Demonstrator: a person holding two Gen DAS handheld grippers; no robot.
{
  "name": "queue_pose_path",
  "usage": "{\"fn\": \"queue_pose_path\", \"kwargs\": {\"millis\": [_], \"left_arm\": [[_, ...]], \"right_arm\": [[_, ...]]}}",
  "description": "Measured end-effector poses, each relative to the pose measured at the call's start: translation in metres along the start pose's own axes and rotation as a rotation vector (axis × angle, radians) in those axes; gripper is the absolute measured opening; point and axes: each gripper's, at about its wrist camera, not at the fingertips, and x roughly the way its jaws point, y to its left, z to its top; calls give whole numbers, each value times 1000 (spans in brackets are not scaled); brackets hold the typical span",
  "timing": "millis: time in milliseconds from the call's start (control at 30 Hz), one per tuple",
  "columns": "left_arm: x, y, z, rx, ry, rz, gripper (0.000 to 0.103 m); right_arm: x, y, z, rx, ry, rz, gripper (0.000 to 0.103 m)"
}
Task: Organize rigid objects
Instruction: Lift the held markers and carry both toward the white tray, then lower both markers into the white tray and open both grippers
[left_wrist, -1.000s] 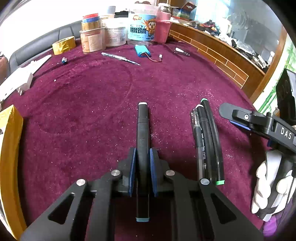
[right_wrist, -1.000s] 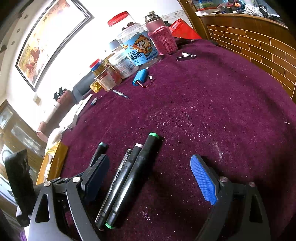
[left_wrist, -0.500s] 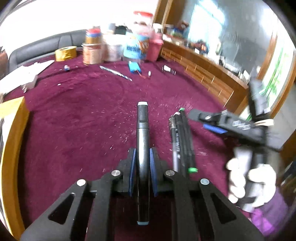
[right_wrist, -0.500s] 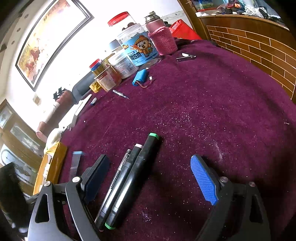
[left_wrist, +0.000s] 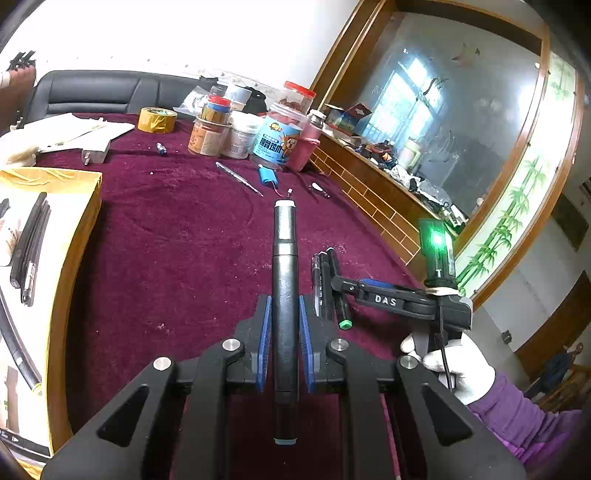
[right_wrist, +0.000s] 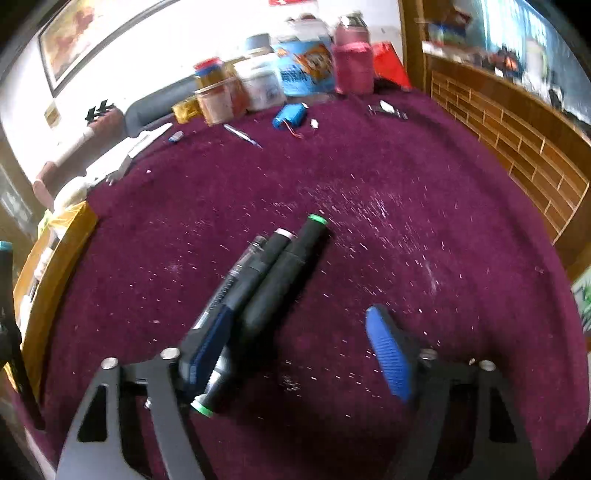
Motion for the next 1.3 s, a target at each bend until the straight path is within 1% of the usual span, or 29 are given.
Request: {"fn": "queue_pose_path", "kwargs": {"millis": [33,67,100,167,333,433,567,633,700,733,767,833,867,900,967,1033,1100,1200,1300], "left_arm": [[-1,1,-1,-3,-2,-2,12],[-3,2,-1,-5,-3,-4,12],[-5,3,-2,-9,-6,-5,12],[-10,5,-3,-12,-16,-3,12],[-19,11,-3,-31,-34,4,12],[-23,13,-4,-37,-38,6,12],[-20,14,-4,-42,-30,3,12],[-17,13,-5,-47,-24,-3,12],[-15,10,-5,-48,-19,-9,12],[-16,10,-6,-47,-18,-10,12],[-17,8,-6,-41,-20,-9,12],[-22,5,-6,-29,-30,-4,12],[-28,5,-5,-18,-43,0,12],[-32,5,-4,-11,-51,2,12],[-41,6,-3,-3,-75,6,12],[-52,11,1,-9,-98,6,12],[-66,20,6,-27,-135,16,12],[-89,39,11,-79,-180,24,12],[-117,66,15,-143,-210,38,12]], "right_arm": [[0,1,2,6,3,0,54],[0,2,4,15,8,-6,48],[2,3,8,22,11,-19,46],[6,3,14,34,14,-38,46],[13,2,25,80,40,-28,46],[8,9,21,52,43,-35,41],[4,7,14,28,53,-90,41],[10,12,11,-8,85,-113,41],[13,22,11,-52,77,-149,42],[15,27,12,-65,71,-151,42],[17,29,13,-70,65,-145,39],[17,30,13,-71,48,-131,26],[17,29,12,-69,41,-125,14],[15,26,11,-55,40,-103,13],[7,16,8,2,31,-17,13],[-8,8,6,42,0,51,13],[-23,9,6,54,-30,117,13],[-46,23,11,36,-70,211,13],[-57,52,20,-1,-70,322,13]]}}
